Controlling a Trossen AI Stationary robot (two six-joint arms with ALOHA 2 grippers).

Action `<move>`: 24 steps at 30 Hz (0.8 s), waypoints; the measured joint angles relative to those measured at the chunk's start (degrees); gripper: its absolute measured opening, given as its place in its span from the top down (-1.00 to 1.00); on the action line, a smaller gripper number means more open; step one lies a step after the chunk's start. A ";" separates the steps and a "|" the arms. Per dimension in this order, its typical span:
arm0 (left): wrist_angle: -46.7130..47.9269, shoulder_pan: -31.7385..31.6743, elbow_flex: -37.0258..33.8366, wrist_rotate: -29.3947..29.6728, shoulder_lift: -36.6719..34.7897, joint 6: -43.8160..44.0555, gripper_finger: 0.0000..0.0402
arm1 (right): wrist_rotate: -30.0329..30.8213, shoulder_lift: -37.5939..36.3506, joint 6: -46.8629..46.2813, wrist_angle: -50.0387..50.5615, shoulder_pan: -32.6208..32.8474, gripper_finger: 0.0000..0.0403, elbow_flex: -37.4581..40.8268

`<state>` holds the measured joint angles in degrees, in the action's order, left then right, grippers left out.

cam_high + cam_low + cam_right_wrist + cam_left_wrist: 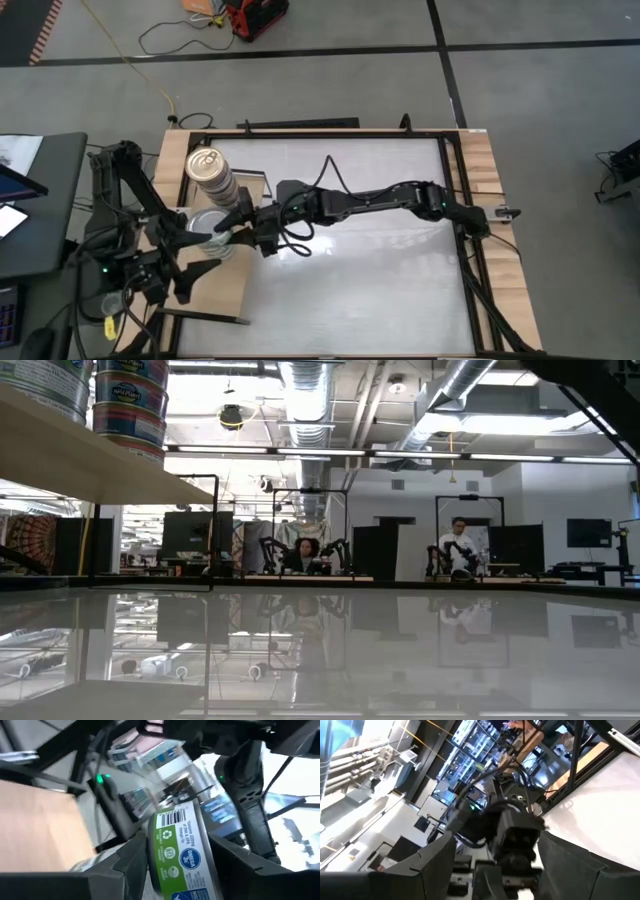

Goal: Stack canned seafood by type on shelf
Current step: Stack the green tuna can on top of the green tuna can on the shelf

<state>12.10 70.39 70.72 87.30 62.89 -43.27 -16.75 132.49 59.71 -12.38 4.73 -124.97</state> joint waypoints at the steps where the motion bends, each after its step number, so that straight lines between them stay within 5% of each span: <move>1: 0.00 0.00 0.00 0.01 0.00 0.19 -0.35 | 0.34 0.21 0.12 -0.83 0.03 -0.08 -0.02; 17: -0.05 -0.02 0.00 0.16 0.00 0.09 -0.35 | 1.90 0.11 -5.28 1.98 -0.02 -0.08 -2.32; 24: -0.17 0.12 0.00 2.78 0.00 6.89 -0.35 | 1.89 0.11 -5.33 2.52 0.00 -0.08 -2.32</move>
<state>11.93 70.51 70.72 90.08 62.89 -36.38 -14.86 132.60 54.38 -9.86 4.73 -127.28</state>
